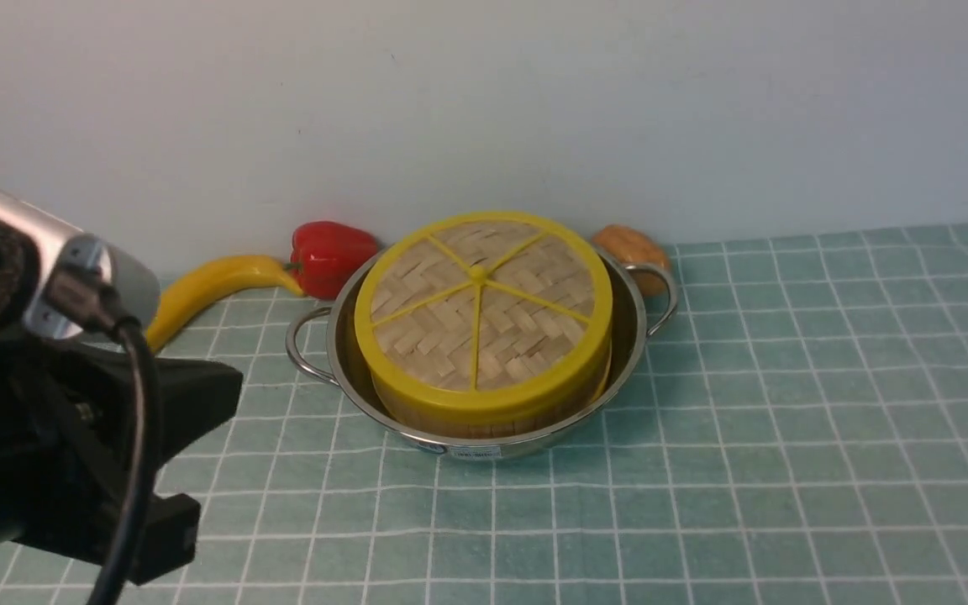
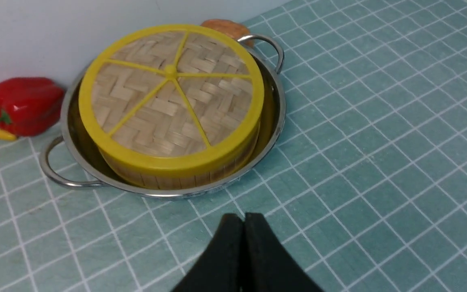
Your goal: Place the steamer in the pot on the blue tablecloth, and put the lid on the steamer.
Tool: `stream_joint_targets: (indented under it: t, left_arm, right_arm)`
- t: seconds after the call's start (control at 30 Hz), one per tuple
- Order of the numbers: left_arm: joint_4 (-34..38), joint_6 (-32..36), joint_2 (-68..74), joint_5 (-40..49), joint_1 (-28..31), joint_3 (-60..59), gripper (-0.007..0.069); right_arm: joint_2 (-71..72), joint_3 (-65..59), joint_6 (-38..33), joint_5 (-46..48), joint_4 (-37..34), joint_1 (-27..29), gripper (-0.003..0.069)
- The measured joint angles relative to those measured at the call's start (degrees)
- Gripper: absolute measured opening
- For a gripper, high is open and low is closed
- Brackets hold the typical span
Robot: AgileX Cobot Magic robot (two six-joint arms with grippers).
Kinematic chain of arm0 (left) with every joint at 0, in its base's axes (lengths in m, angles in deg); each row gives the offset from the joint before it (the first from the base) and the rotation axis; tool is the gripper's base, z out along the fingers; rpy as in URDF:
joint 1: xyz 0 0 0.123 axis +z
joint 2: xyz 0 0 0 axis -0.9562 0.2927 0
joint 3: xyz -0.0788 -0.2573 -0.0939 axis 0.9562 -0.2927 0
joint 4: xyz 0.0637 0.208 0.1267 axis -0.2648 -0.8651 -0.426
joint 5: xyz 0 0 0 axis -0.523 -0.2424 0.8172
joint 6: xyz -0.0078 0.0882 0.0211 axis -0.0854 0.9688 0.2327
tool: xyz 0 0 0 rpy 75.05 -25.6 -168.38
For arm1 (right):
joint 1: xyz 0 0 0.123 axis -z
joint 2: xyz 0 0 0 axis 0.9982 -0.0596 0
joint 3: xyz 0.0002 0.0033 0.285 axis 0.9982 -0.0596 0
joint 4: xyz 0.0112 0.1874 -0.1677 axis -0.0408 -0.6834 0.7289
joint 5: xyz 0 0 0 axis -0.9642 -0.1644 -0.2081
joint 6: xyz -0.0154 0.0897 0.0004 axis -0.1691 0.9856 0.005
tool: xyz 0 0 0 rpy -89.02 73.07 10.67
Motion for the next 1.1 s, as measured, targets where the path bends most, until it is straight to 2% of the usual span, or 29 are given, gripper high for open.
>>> stream_joint_targets:
  t: [0.2, 0.27, 0.37, 0.43, 0.6, 0.7, 0.93, 1.1]
  left_arm:
    - [0.0, 0.3, 1.7, -1.5, 0.0, -0.2, -0.0011]
    - [-2.3, 3.0, 2.0, -2.1, 0.2, -0.3, -0.0008]
    - [-5.3, 6.5, 0.8, -3.8, 3.4, -1.5, -0.0008]
    - [-6.4, 7.6, -2.0, -6.3, 8.2, -4.0, 0.0001]
    - [-7.4, 7.9, -14.5, -15.5, 20.9, -15.1, 0.0012]
    - [-7.6, 8.0, -23.8, -19.3, 25.3, -23.5, 0.0014]
    - [-7.8, 8.1, -42.8, -20.0, 29.4, -41.0, 0.0023]
    - [-8.6, 8.4, -44.7, -21.7, 29.4, -47.3, 0.0033]
  right_arm:
    - [0.0, 0.0, 0.0, 0.0, -5.3, 0.0, 0.0009]
    - [0.0, 0.0, 0.0, 0.0, -7.5, 0.0, 0.0012]
    - [0.0, 0.0, 0.0, 0.0, -10.3, 0.0, 0.0016]
    - [0.0, 0.0, 0.0, 0.0, -11.9, 0.0, 0.0021]
    - [0.0, 0.0, 0.1, 0.0, -15.4, 0.0, 0.0031]
    - [0.0, 0.0, 0.1, 0.0, -17.3, 0.0, 0.0040]
    - [0.0, 0.0, 0.1, 0.0, -20.1, 0.0, 0.0058]
    - [0.0, 0.0, 0.1, 0.0, -20.7, 0.0, 0.0068]
